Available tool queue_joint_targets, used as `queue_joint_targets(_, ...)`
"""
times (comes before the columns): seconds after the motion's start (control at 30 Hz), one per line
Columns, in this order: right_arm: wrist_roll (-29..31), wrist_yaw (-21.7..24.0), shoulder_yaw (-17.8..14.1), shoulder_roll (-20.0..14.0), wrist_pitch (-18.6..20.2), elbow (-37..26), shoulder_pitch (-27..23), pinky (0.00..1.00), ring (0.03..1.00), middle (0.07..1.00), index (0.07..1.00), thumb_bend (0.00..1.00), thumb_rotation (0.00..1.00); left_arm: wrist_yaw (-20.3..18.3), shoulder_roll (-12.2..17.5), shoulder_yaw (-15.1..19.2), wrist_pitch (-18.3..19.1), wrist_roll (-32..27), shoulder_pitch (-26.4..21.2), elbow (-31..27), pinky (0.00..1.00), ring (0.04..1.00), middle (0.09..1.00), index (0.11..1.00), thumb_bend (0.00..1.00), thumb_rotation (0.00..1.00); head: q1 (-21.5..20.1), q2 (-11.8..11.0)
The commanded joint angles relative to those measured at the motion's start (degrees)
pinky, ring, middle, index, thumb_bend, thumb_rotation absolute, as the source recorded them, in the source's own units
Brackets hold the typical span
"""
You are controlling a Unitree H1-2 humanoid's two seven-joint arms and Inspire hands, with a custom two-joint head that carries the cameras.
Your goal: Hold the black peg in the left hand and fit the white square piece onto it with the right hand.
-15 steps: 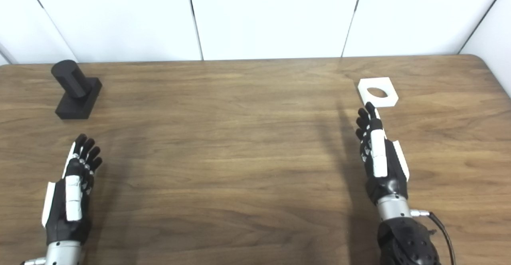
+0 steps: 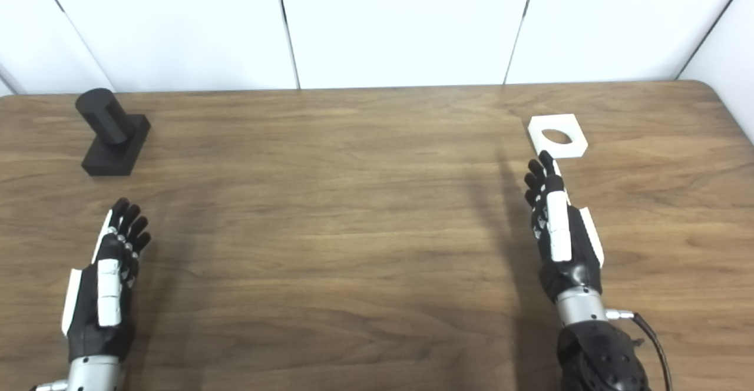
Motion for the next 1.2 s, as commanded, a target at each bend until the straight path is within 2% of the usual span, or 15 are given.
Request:
queue_joint_targets(0.0, 0.7, 0.5, -0.1, -0.4, -2.9, -1.0, 3.2, 1.0, 0.987, 0.981, 1.0, 0.52, 1.0, 0.2, -1.6, -0.1, -1.7, 0.5, -0.2, -1.7, 0.95, 0.958, 0.971, 0.984, 0.67, 0.96, -0.1, 0.0)
queue_joint_targets(0.1, 0.7, 0.7, -0.3, -0.7, -2.9, -0.7, 3.3, 1.0, 0.989, 0.983, 1.0, 0.53, 1.0, 0.6, -2.2, -0.3, -2.4, 1.1, 0.0, -1.3, 0.95, 0.951, 0.965, 0.976, 0.67, 0.95, 4.7, -1.3)
queue_joint_targets(0.2, 1.3, 1.2, -0.9, -1.3, -3.0, -0.2, 3.6, 1.0, 0.987, 0.991, 1.0, 0.52, 1.0, 0.8, -3.0, -1.4, -3.9, 2.1, 0.4, -0.5, 0.92, 0.945, 0.961, 0.968, 0.67, 0.95, 10.3, -3.8)
queue_joint_targets(0.23, 1.8, 1.6, -1.2, -1.7, -3.4, 0.3, 3.7, 1.0, 0.988, 0.993, 1.0, 0.52, 1.0, 0.9, -3.5, -1.9, -4.1, 2.3, 0.7, -0.3, 0.91, 0.945, 0.96, 0.967, 0.67, 0.95, 13.5, -5.5)
queue_joint_targets(0.27, 1.9, 2.0, -1.4, -2.1, -3.9, 0.7, 3.8, 1.0, 0.993, 0.996, 1.0, 0.52, 1.0, 0.9, -3.8, -2.3, -4.4, 2.3, 0.9, -0.1, 0.92, 0.952, 0.962, 0.964, 0.65, 0.94, 14.1, -5.9)
queue_joint_targets(0.33, 2.5, 2.8, -2.1, -2.6, -4.7, 1.9, 3.8, 1.0, 0.999, 0.999, 1.0, 0.51, 1.0, 1.1, -4.6, -3.3, -5.3, 2.5, 1.5, 0.3, 0.94, 0.96, 0.965, 0.961, 0.63, 0.94, 17.7, -8.1)
queue_joint_targets(0.43, 3.3, 3.9, -3.1, -3.0, -4.8, 3.1, 3.7, 1.0, 1.0, 1.0, 1.0, 0.53, 1.0, 1.7, -5.5, -4.6, -7.2, 3.2, 1.7, 1.6, 0.95, 0.962, 0.965, 0.962, 0.67, 0.89, 20.8, -10.4)
queue_joint_targets(0.5, 3.8, 4.6, -3.4, -3.4, -4.6, 3.7, 3.6, 1.0, 1.0, 1.0, 1.0, 0.57, 1.0, 2.2, -5.9, -5.6, -7.6, 4.6, 1.8, 2.0, 0.95, 0.965, 0.971, 0.967, 0.66, 0.89, 22.1, -11.9)
queue_joint_targets(0.53, 3.7, 4.8, -3.4, -3.4, -4.6, 3.9, 3.5, 1.0, 1.0, 1.0, 1.0, 0.62, 1.0, 2.5, -6.1, -6.0, -7.7, 5.5, 1.8, 2.1, 0.95, 0.964, 0.972, 0.968, 0.67, 0.9, 22.6, -12.4)
queue_joint_targets(0.6, 2.7, 4.2, -3.5, -3.1, -4.6, 4.1, 3.4, 1.0, 0.992, 0.988, 0.992, 0.64, 1.0, 3.1, -6.2, -6.6, -7.8, 6.3, 1.8, 2.6, 0.95, 0.963, 0.972, 0.967, 0.66, 0.9, 23.2, -13.3)
queue_joint_targets(0.67, 0.2, 2.6, -3.3, -2.7, -3.1, 3.3, 3.4, 0.99, 0.958, 0.944, 0.954, 0.62, 1.0, 3.4, -6.1, -7.0, -8.2, 6.7, 1.7, 3.2, 0.96, 0.965, 0.974, 0.968, 0.66, 0.9, 23.4, -13.8)
queue_joint_targets(0.77, -0.6, 2.1, -3.3, -2.1, -3.1, 3.3, 3.4, 0.99, 0.939, 0.918, 0.929, 0.59, 1.0, 3.9, -6.0, -7.5, -8.7, 7.9, 1.6, 4.0, 0.99, 0.975, 0.981, 0.98, 0.65, 0.92, 23.8, -14.9)
queue_joint_targets(0.9, -1.0, 2.0, -3.1, -2.1, -4.5, 4.6, 3.3, 0.95, 0.93, 0.911, 0.923, 0.64, 1.0, 4.2, -5.6, -8.0, -8.6, 9.0, 1.5, 4.8, 1.0, 0.99, 0.985, 0.982, 0.66, 0.93, 23.2, -16.3)
queue_joint_targets(1.17, -1.5, 2.1, -2.8, -2.1, -7.1, 6.4, 3.2, 0.93, 0.927, 0.91, 0.915, 0.66, 1.0, 4.5, -5.5, -8.0, -8.9, 9.4, 1.5, 6.0, 1.0, 1.0, 0.988, 0.979, 0.64, 0.93, 22.5, -17.7)
